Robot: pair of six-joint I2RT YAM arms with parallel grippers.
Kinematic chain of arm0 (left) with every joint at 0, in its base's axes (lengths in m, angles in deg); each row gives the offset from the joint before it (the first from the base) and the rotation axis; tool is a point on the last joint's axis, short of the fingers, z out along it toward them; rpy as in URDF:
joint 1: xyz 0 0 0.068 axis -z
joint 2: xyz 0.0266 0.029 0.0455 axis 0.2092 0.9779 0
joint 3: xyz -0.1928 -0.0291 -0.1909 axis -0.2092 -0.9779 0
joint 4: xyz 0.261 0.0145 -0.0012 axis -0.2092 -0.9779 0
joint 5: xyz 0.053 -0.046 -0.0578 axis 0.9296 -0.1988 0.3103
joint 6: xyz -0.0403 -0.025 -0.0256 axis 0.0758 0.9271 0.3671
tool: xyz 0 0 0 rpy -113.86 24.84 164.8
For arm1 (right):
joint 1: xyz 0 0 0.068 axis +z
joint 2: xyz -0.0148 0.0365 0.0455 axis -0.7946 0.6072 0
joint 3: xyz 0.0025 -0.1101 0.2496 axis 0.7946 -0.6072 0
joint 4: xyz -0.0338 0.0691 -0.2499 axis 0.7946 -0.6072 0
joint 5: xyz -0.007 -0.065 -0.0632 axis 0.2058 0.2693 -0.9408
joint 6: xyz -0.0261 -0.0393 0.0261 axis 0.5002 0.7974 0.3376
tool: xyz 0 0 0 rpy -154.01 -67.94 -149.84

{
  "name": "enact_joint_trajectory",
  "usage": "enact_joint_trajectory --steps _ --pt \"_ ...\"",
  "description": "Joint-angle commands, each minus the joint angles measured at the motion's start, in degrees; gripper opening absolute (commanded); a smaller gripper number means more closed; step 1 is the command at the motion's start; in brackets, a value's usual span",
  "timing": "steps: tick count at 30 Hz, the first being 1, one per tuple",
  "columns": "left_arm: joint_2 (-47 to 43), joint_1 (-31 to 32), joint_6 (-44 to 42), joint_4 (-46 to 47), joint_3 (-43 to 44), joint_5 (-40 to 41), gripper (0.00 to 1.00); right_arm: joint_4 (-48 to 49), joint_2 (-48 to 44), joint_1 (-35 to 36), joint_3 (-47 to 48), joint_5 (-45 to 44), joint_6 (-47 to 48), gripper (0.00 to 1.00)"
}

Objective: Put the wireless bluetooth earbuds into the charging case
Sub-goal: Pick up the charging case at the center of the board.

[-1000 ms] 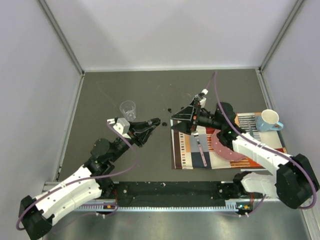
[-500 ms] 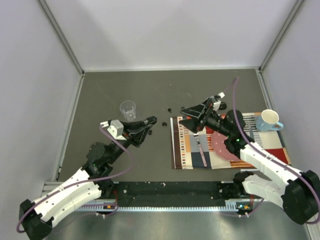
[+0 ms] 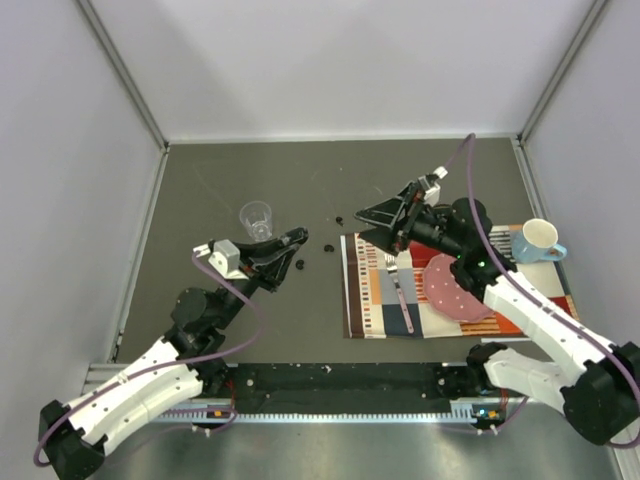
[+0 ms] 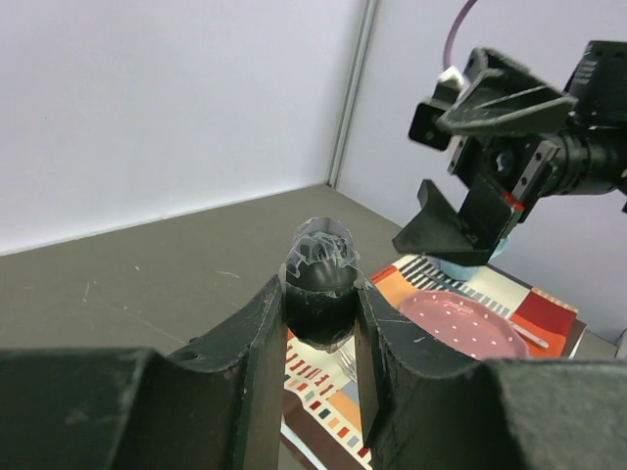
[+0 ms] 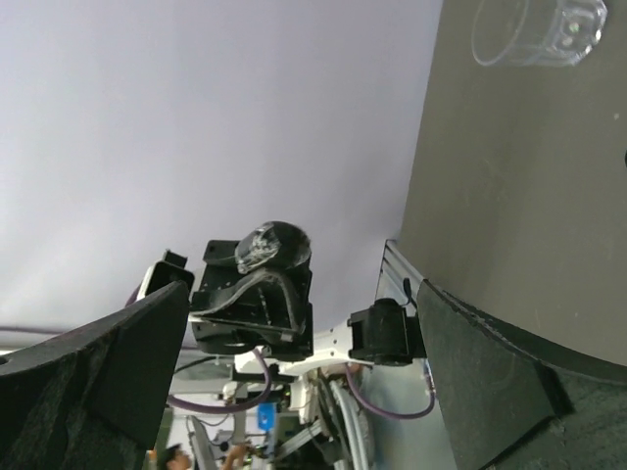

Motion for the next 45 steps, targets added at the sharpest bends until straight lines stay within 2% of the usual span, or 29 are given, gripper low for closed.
enact_joint_trajectory --steps 1,8,18,23,30,33,37,39,40,41,45 --pt "1.1 -0.1 0.2 5.4 -0.1 0.0 0.00 2.3 4.9 1.8 0.9 3.5 -5.1 0.98" --pt "1.9 -0.1 0.2 5.9 0.7 -1.2 0.00 4.5 7.6 5.7 2.3 1.8 -6.9 0.96" --pt "2.3 -0.1 -0.6 8.2 -0.4 -4.6 0.00 11.1 10.4 9.6 1.4 1.8 -16.0 0.94" --pt "3.8 -0.1 0.5 8.8 -0.3 -6.1 0.00 8.1 12.2 11.2 4.9 2.1 -13.4 0.92" --pt "5.8 -0.1 1.4 9.9 -0.3 -7.8 0.00 11.8 14.9 12.2 6.1 3.4 -16.4 0.86" --pt "6.8 -0.1 1.4 10.7 -0.5 -8.3 0.00 11.0 16.3 12.3 7.4 5.1 -16.8 0.79" --pt "8.0 -0.1 1.5 12.2 -0.9 -7.8 0.00 14.6 17.0 12.5 6.5 6.1 -19.7 0.67" --pt "8.6 -0.1 2.0 13.7 -1.4 -7.8 0.00 14.6 17.0 12.8 6.3 6.2 -20.3 0.65" --pt "8.8 -0.1 2.2 13.8 -1.4 -7.6 0.00 14.8 17.0 12.9 6.2 6.3 -20.3 0.59" --pt "8.9 -0.1 2.2 13.8 -1.4 -7.5 0.00 14.8 16.8 13.0 6.1 6.3 -20.6 0.56" --pt "9.1 -0.1 2.2 14.5 -1.8 -6.9 0.00 16.0 16.9 13.3 5.3 6.6 -22.1 0.54"
